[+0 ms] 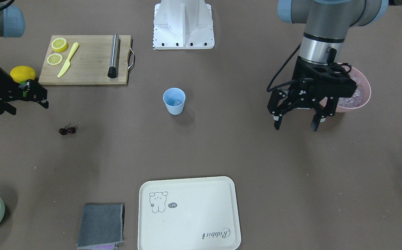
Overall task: Put ice and cherries in cup
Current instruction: 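Lower the right gripper onto the dark cherries and grasp their stems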
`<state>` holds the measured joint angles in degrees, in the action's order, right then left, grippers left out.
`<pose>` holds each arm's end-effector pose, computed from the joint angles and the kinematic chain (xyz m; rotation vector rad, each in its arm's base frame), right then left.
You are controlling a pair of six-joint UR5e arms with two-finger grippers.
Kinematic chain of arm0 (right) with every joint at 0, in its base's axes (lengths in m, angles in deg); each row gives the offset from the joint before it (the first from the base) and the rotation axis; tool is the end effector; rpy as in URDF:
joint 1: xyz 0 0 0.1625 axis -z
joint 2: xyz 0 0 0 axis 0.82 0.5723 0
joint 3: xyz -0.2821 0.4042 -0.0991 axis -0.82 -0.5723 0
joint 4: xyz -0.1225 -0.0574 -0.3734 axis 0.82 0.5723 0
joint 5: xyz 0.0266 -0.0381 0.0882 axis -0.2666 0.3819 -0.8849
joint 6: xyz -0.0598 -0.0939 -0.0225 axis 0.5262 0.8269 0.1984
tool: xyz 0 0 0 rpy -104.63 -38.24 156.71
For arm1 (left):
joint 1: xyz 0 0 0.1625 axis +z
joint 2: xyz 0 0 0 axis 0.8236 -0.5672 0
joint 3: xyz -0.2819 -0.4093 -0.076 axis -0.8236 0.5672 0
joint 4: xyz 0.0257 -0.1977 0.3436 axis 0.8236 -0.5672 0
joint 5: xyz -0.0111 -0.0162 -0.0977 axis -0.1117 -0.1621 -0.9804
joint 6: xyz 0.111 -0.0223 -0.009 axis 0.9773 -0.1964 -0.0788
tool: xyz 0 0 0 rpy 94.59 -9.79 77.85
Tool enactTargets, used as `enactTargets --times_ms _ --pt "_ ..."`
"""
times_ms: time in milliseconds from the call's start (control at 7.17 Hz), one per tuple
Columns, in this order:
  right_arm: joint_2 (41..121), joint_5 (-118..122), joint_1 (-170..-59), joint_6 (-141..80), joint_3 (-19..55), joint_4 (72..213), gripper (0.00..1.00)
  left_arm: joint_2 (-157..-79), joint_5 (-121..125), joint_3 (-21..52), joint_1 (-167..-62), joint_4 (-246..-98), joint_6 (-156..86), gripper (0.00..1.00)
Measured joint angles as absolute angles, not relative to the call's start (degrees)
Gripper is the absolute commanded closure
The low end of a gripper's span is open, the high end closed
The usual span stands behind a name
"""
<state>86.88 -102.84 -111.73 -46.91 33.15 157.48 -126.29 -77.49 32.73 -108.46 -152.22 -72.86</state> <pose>-0.2616 -0.5126 0.4723 0.0804 -0.8274 -0.1822 0.2981 -0.5810 0.3288 0.5230 0.7728 -0.1638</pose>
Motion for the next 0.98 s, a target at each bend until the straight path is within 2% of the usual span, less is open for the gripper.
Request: enactTargets --times_ms 419,977 --pt "87.04 -99.00 -107.66 -44.25 23.64 140.75 0.00 -125.14 -82.70 32.42 -110.55 -150.86 -71.99 0.02" --pt "89.20 -97.50 -104.16 -29.16 21.11 135.88 0.00 -124.16 -83.07 34.60 -110.73 -150.70 -72.01 0.02"
